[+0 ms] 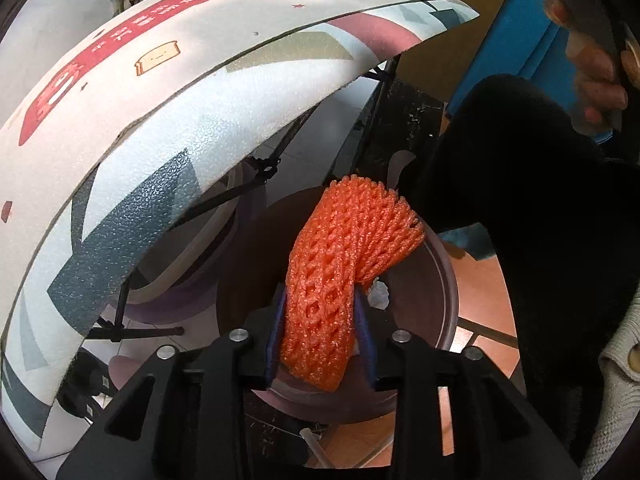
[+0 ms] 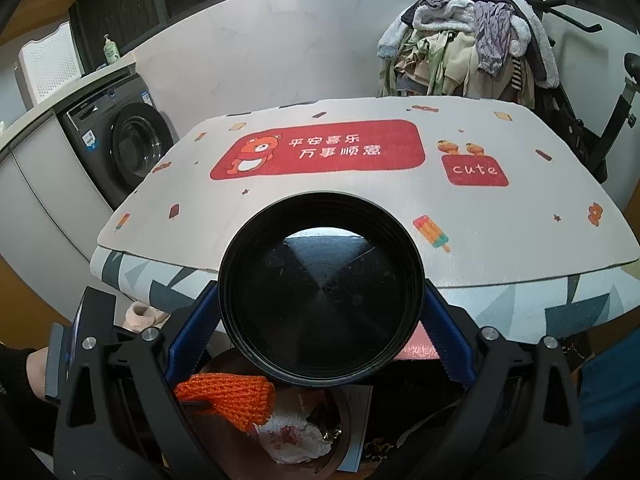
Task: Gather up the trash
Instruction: 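Drop the orange net into the bin with left tool while right tool carries lid, then lower the black lid into the bin and open the right tool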
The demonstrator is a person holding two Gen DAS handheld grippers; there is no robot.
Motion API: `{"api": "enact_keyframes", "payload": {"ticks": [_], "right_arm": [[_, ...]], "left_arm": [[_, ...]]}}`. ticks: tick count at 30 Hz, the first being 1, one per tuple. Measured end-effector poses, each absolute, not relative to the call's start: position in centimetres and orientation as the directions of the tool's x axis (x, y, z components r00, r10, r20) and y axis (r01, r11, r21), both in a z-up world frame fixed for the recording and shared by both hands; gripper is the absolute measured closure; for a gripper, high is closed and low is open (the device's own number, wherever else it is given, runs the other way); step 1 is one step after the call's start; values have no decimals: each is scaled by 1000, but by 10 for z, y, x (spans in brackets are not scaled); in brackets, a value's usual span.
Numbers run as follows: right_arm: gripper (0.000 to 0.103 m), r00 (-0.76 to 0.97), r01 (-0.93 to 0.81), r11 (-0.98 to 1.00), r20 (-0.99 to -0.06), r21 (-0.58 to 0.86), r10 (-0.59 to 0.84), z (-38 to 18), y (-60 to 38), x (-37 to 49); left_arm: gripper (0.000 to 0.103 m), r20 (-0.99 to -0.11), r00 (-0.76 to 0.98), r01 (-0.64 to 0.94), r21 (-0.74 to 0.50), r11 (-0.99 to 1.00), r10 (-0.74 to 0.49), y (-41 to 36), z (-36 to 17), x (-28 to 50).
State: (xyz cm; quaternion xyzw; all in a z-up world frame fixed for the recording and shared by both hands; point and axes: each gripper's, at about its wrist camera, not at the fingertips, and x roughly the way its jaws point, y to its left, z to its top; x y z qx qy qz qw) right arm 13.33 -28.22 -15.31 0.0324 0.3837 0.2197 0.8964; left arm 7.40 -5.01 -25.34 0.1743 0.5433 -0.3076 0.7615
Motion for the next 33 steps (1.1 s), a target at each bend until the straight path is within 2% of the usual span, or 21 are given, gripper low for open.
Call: {"api": "enact_keyframes", "payload": {"ticks": [1,6,15,26,33], "right_arm": [[10,607,-369,901,-676,226,419,-154,-282,133],[10,597,-375,901,-686,219,416,-161,-279,130],[10,561,-395,893,-713,216,420,-177,-270,123],[10,492,-469,864,-758,184,428,-201,-245,109],[9,405,-546,825,-814,149,415,-221,-220,104]], "left_arm": [[68,-933,223,656,-70,752,-282,-50,-253,74],[50,-918,259,633,-72,771,-299,-43,-244,74],[30,-889,335,589,-62,806,-313,-27,-224,71],[17,-797,505,446,-86,891,-330,12,-194,66],[9,-713,637,337,-83,938,-293,34,-176,54]]}}
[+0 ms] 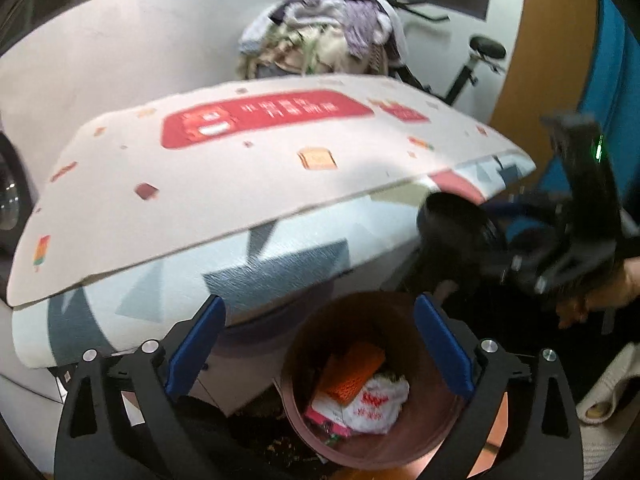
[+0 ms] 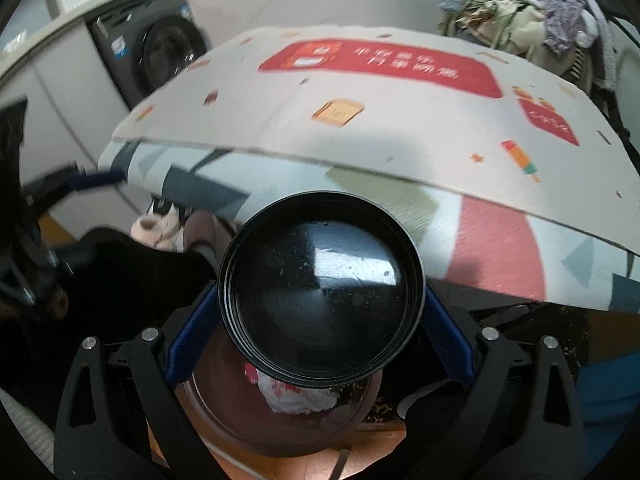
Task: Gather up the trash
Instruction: 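Lower the black lid into the bin and open the right tool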
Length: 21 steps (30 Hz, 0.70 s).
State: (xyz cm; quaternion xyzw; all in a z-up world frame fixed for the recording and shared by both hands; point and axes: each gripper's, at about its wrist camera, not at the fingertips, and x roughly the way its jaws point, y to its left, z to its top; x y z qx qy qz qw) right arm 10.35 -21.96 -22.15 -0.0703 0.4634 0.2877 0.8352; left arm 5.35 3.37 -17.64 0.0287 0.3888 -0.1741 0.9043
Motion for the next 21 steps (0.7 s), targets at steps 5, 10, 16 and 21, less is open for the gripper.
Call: {"api": "enact_keyframes", "payload": {"ticks": [5,10,16,21], "right_arm": [[9,355,-612,782,-843,116,403,-233,-202,95],[9,306,-649,755,-879,88,365,-248,-188,91],[9,289,-661,747,-892,79,349,-254,-181,89],[9,286,-663,745,-894,76,346,-255,-178,88]], "left_arm": [[7,-674,686,284,-99,954,-274,43,-170,50],[7,-684,681,261,-109,959,-263,45,-174,53],[7,-690,674,242,-130,962,-263,49,-178,56],[6,-697,668,214,-154,965,-260,55,-181,59]]}}
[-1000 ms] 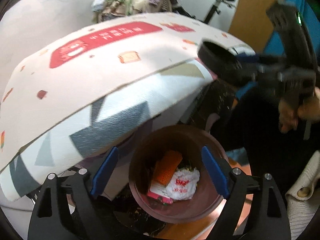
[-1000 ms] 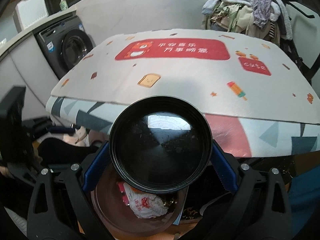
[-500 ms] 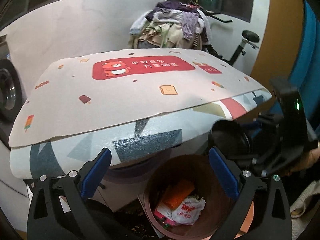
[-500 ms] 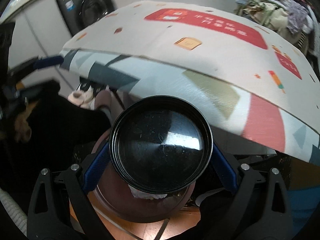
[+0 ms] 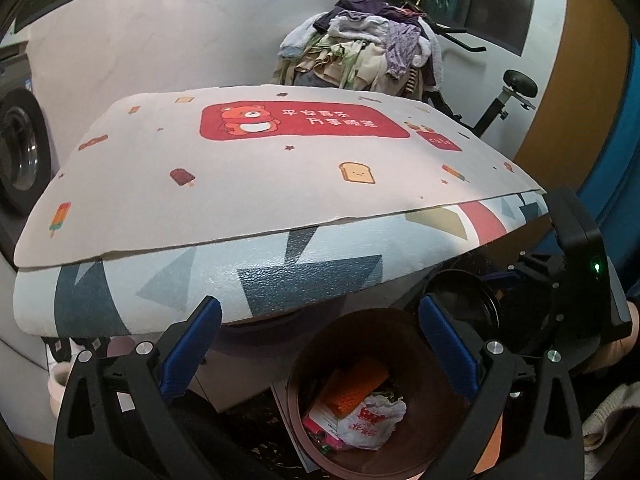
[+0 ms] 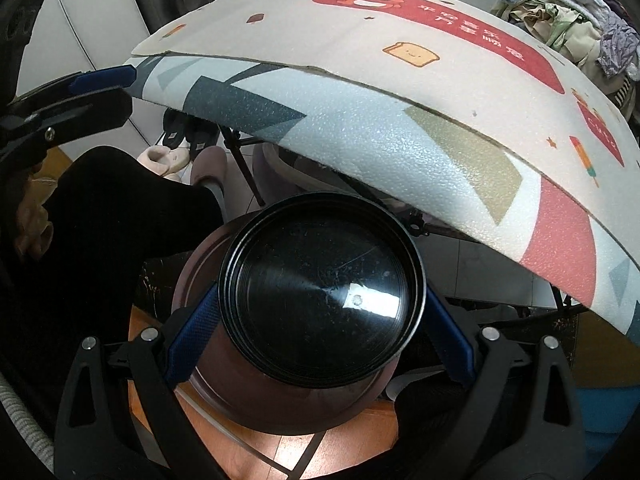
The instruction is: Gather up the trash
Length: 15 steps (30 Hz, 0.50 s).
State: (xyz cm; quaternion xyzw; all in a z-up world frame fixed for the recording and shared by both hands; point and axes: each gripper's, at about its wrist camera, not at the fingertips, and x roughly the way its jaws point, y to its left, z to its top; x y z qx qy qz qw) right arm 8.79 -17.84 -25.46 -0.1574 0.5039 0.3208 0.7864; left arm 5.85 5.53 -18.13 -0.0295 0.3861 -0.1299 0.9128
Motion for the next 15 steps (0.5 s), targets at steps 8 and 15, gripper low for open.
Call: {"api": "enact_keyframes", "payload": {"ticks": [8,15], "right_arm": [[6,309,-647,760,-889,65,339,-253,-182,89],[6,344,-609,790,-873,73,346,-246,-192,93]], "left_arm": [[6,-702,665,211,-151,966,-255,55,-183,59],[6,-704,672,212,-114,971,-229,49,-181,59]]}}
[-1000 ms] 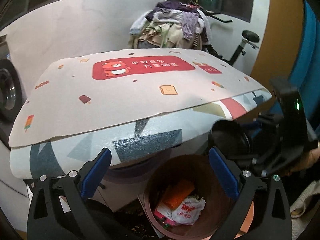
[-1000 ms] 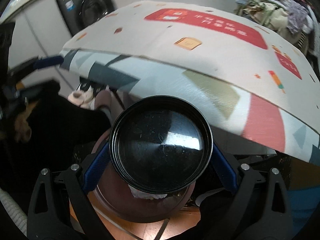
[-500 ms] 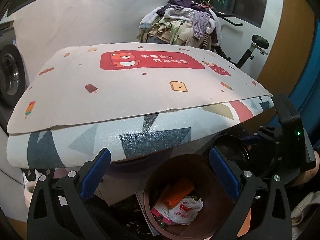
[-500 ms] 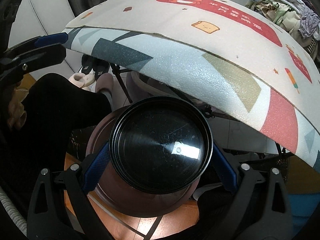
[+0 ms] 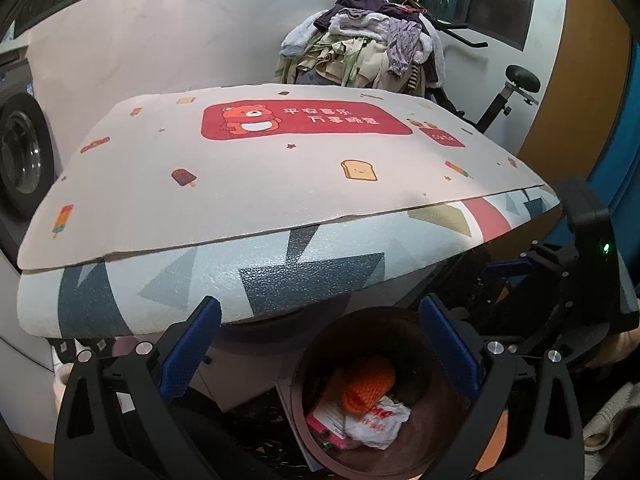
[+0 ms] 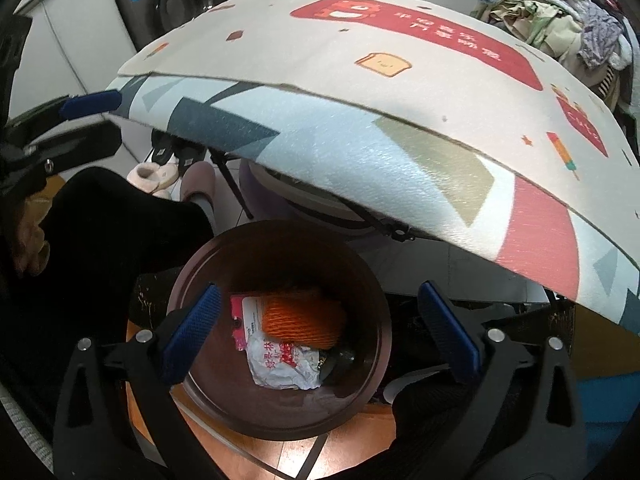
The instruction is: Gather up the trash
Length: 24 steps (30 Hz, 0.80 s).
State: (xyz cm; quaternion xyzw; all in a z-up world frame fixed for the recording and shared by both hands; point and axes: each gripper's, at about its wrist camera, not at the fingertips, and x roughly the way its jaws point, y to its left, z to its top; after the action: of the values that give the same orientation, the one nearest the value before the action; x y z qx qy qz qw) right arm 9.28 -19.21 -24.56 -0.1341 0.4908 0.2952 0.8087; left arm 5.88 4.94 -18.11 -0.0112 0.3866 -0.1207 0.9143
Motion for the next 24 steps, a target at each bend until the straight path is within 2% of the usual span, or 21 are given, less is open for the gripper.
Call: {"api": "enact_keyframes", "payload": {"ticks": [8,18,21,24], "right_arm": [[6,492,-529,847,-799,41,346,-197,-217,104],[6,691,-441,897,-631,19,353,-84,-259,118],[6,725,-436,900,-585,19,364,-59,-267,115],[6,745,-434,901,-552,25,374,-41,-271,111]], "left_arm": [[6,-658,743,145,-26,989,-126,46,-150,62],[6,-508,861,87,73,994,-38,32,-49,70],[6,-460,888,58,128,990,8,25,-25,65],[6,-435,900,59,125,990,1,21,-10,60]]}}
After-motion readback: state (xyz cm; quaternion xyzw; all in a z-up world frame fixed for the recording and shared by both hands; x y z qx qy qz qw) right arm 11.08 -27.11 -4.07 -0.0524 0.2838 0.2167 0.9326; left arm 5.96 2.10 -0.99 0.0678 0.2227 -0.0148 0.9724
